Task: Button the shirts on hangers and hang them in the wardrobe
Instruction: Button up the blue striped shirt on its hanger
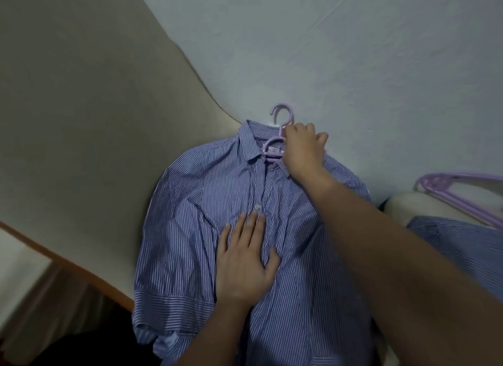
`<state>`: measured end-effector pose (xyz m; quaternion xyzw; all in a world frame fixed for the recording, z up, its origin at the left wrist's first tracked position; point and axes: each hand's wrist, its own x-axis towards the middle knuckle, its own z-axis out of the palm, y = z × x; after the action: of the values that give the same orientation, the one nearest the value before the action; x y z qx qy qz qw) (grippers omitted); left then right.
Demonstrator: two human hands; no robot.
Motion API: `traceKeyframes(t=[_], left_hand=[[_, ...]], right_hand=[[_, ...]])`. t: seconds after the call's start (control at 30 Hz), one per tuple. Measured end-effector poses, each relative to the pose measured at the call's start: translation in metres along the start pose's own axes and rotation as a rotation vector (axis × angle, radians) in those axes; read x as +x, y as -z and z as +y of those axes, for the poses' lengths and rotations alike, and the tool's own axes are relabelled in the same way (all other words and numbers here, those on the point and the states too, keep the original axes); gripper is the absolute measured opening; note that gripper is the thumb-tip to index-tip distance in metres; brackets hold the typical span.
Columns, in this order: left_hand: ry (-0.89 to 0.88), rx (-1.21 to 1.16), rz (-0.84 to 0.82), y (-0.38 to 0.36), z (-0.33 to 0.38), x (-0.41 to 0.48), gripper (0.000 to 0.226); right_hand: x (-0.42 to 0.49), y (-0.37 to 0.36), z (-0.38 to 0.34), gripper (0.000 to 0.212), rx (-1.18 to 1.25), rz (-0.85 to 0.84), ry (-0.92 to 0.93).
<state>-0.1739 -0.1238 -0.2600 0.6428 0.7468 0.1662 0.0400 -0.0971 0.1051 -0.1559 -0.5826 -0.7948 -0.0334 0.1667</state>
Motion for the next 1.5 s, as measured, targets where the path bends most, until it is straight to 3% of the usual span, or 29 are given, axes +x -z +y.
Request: traceKeyframes(t=[0.43,0.67,0.73,0.9,1.03,1.2,1.37,1.5], left_hand=[[-0.016,-0.038,-0.009,0.003,-0.001,0.000,0.067],[-0.152,-0.134,-0.043,0.038,0.000,-0.013,0.068],[-0.158,-0.205,0.067,0.065,0.007,-0.020,0.060],[-0.089,-0.301,0.535,0.155,0.031,-0.009,0.032],[-0.028,-0.428,0.754,0.249,0.052,0.001,0.034],[0.001,-0.361,0.802,0.335,0.083,-0.001,0.044],[-0.023,-0.283,0.888,0.367,0.097,-0.011,0.059],[-0.101,-0.088,0.966,0.391,0.107,-0.018,0.033]], right_hand=[[0.017,0.066,-0.018,0.027,0.189,0.259,-0.043],[-0.001,0.141,-0.030,0.017,0.204,0.409,0.059],[-0.007,0.173,-0.036,0.016,0.221,0.472,0.076],[-0.029,0.255,-0.045,0.020,0.210,0.619,0.119],[-0.058,0.312,-0.053,0.020,0.108,0.774,0.185],[-0.097,0.355,-0.058,0.011,0.028,0.912,0.232],[-0.128,0.379,-0.055,0.008,0.001,0.981,0.255],[-0.148,0.392,-0.051,0.006,-0.060,1.039,0.275]])
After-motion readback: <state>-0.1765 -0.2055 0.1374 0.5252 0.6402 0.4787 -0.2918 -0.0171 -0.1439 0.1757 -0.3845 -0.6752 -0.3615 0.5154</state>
